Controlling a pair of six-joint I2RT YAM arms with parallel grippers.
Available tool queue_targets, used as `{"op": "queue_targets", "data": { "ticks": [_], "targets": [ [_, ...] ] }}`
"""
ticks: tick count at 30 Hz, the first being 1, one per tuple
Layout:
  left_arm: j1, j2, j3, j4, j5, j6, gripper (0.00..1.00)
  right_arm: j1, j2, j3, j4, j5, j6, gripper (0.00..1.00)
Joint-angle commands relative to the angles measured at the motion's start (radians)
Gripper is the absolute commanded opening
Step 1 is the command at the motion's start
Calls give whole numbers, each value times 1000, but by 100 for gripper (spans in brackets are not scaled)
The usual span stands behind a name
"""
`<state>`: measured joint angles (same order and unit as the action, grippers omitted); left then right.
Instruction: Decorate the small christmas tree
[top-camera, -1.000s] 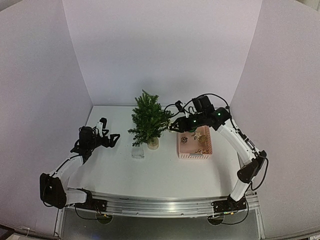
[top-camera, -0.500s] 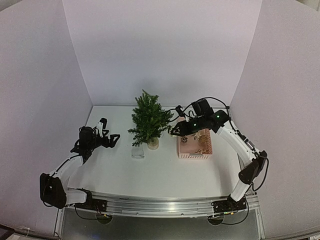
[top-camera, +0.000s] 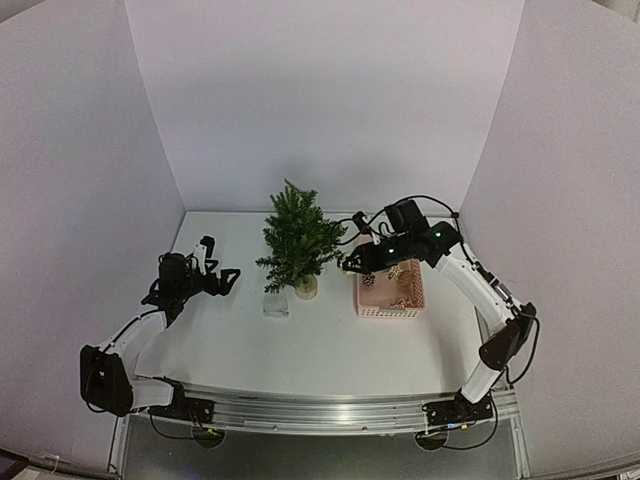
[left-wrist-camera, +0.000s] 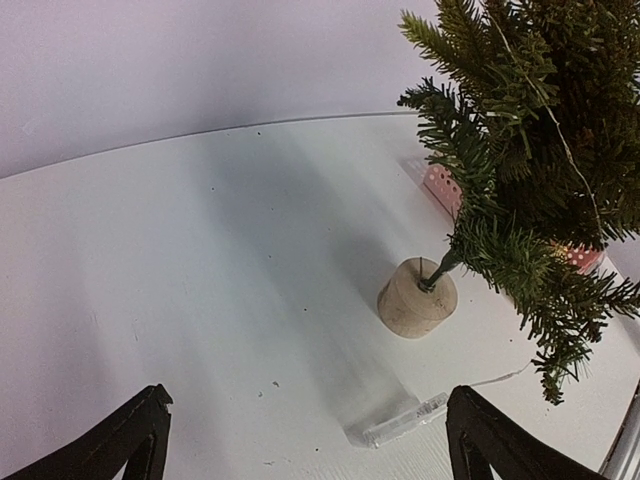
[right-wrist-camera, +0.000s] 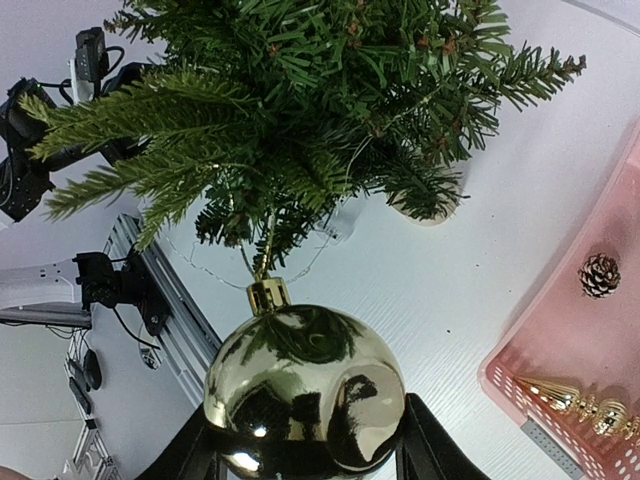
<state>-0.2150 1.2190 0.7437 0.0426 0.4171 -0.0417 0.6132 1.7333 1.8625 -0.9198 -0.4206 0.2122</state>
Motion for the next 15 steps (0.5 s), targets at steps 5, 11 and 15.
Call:
{"op": "queue_targets", "data": {
  "ticks": [5, 11, 15],
  "targets": [
    [5, -3, 29, 8, 9, 16, 96, 2, 43, -29, 96, -25, 9, 43],
    [5, -4, 29, 7, 7, 22, 96, 0, 43, -69, 117, -22, 18, 46],
    [5, -1, 29, 10, 10, 21, 96, 1, 46, -75, 129, -16, 23, 49]
  ]
}}
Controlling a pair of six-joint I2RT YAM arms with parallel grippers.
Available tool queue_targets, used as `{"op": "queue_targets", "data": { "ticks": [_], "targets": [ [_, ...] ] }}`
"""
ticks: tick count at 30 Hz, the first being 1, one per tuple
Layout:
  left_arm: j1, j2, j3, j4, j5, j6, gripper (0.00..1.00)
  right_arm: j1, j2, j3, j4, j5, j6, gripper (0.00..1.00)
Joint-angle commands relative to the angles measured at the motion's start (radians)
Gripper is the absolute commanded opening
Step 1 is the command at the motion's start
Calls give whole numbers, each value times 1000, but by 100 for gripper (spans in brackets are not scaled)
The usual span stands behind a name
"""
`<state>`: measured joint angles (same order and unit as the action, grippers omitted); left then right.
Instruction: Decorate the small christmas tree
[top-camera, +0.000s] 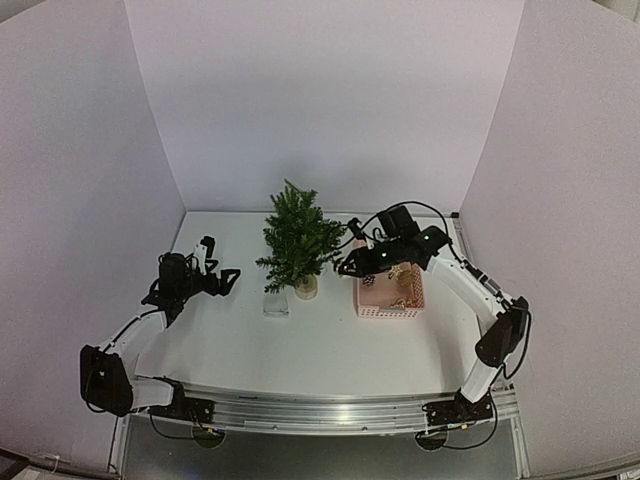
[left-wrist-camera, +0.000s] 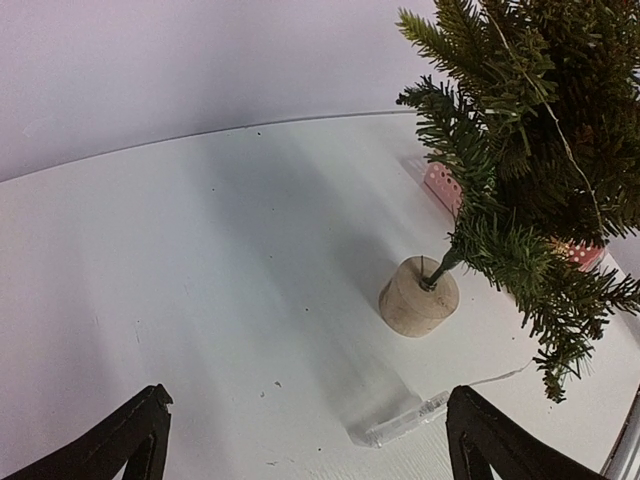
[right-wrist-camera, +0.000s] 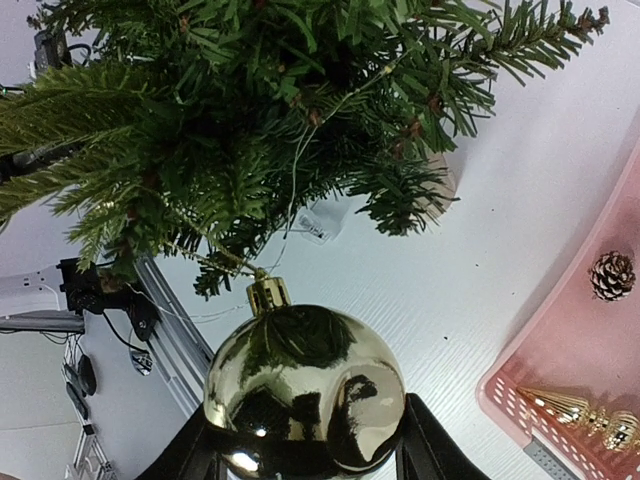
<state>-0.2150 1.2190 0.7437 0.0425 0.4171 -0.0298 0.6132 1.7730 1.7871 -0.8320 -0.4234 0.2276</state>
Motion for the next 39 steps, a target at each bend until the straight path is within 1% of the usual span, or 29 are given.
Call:
{"op": "queue_targets", "data": {
  "ticks": [1, 5, 8, 11, 18, 22, 31, 34, 39],
  "targets": [
    [5, -1, 29, 11, 10, 8, 96, 1, 8, 1, 43, -13, 10, 50],
    [4, 0, 31, 9, 9, 10, 96, 0, 20, 8, 54, -22, 14, 59],
    [5, 1, 32, 10, 8, 11, 96, 1, 30, 12, 57, -29, 16, 69],
    [5, 1, 34, 9, 5, 15, 96, 1, 42, 22, 57, -37, 18, 76],
    [4, 1, 34, 5, 0, 22, 96, 1, 28, 29, 56, -24, 17, 78],
    [5, -1, 32, 10, -1, 17, 96, -8, -15, 15, 56, 28, 13, 78],
    [5, 0, 30, 18, -7, 15, 96, -146, -106, -29, 59, 102, 81, 78],
    [5, -3, 27, 15, -11, 13, 96, -172, -93, -17, 59, 169, 92, 79],
    [6, -3, 35, -4, -24, 18, 96, -201, -7, 10, 50, 292, 104, 79]
  ]
}}
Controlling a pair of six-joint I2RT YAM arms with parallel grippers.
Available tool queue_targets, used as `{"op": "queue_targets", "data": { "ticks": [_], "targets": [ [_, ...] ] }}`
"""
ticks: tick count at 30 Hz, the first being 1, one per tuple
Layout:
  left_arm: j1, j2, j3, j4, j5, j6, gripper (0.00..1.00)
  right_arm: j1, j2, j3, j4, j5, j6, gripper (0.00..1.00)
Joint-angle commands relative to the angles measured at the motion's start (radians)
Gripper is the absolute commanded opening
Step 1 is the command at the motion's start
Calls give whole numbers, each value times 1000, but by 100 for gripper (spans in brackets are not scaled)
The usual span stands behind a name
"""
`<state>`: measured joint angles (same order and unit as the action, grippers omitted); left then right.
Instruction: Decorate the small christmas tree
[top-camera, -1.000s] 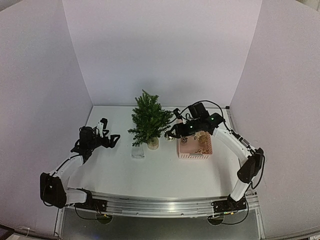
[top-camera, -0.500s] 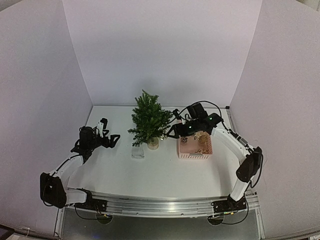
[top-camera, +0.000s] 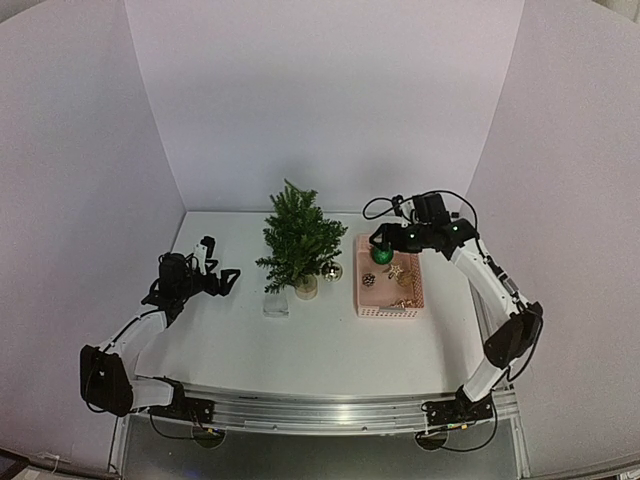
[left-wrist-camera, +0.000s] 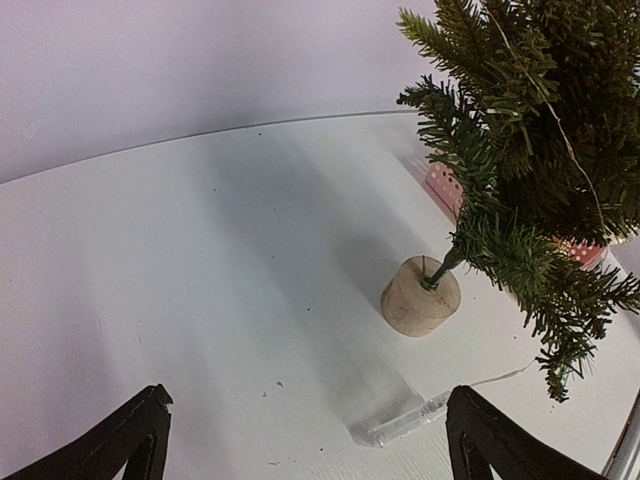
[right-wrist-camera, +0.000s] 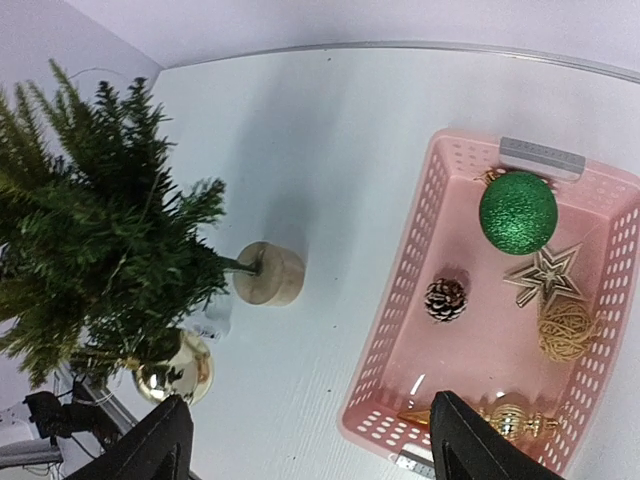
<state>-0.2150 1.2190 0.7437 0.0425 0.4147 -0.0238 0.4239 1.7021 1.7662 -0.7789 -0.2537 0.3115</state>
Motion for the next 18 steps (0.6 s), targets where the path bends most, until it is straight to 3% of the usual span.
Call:
{"op": "queue_targets", "data": {
  "ticks": [1, 6, 13, 18],
  "targets": [
    [6, -3, 38, -11, -25, 15, 96, -18, 84, 33, -5, 139, 21, 79],
    [5, 4, 61, -45, -49, 22, 96, -31, 197, 50, -25, 238, 37, 70],
    [6, 49, 103, -83, -63, 23, 96, -32, 365, 53, -33, 159, 37, 59],
    [7, 79, 132, -98, -69, 60, 96, -30, 440, 42, -30, 104, 44, 63]
  ]
}}
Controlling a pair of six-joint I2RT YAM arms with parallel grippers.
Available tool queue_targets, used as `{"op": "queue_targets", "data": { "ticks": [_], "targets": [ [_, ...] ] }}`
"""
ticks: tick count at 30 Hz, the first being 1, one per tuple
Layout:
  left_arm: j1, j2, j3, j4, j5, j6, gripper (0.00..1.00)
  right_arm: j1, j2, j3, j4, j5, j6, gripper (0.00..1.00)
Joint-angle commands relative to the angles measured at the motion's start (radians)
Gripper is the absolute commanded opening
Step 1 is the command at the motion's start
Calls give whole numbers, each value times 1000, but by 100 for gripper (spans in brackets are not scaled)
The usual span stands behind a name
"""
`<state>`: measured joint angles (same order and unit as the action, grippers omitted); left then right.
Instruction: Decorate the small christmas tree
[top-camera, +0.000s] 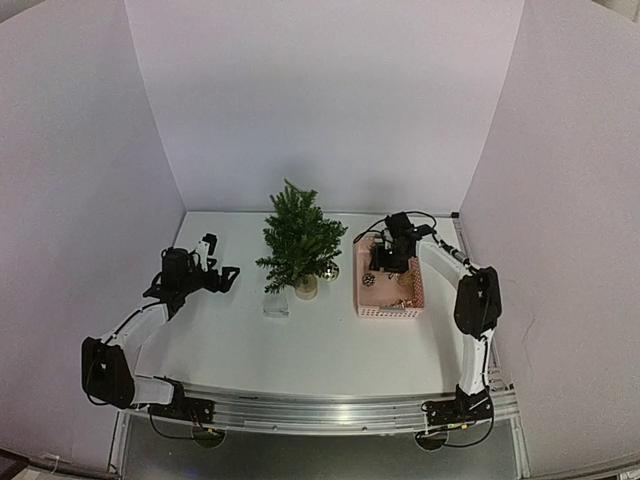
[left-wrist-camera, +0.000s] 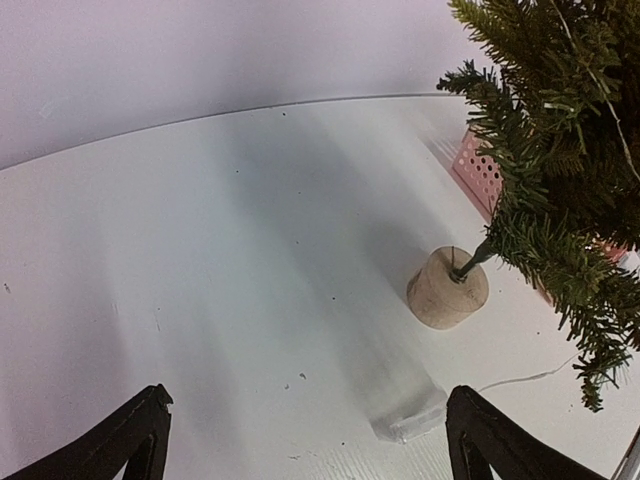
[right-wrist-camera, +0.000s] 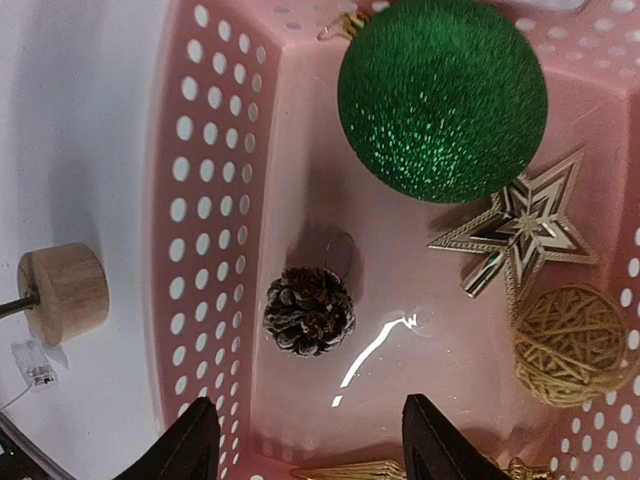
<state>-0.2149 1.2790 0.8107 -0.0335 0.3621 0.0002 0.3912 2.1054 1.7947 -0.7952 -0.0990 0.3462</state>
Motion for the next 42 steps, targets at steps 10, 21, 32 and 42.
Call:
{"op": "queue_targets", "data": {
  "ticks": [10, 21, 32, 42],
  "targets": [
    [6, 41, 75, -14, -24, 38, 96, 3, 158, 78, -10, -66, -2, 64],
    [8, 45, 70, 2, -31, 37, 95, 21, 218, 126, -6, -44, -21, 57],
    [10, 43, 64, 15, -32, 39, 95, 26, 201, 125, -6, -29, -18, 35],
    [12, 35, 56, 21, -25, 38, 95, 22, 59, 106, -11, 1, -14, 26]
  ]
}}
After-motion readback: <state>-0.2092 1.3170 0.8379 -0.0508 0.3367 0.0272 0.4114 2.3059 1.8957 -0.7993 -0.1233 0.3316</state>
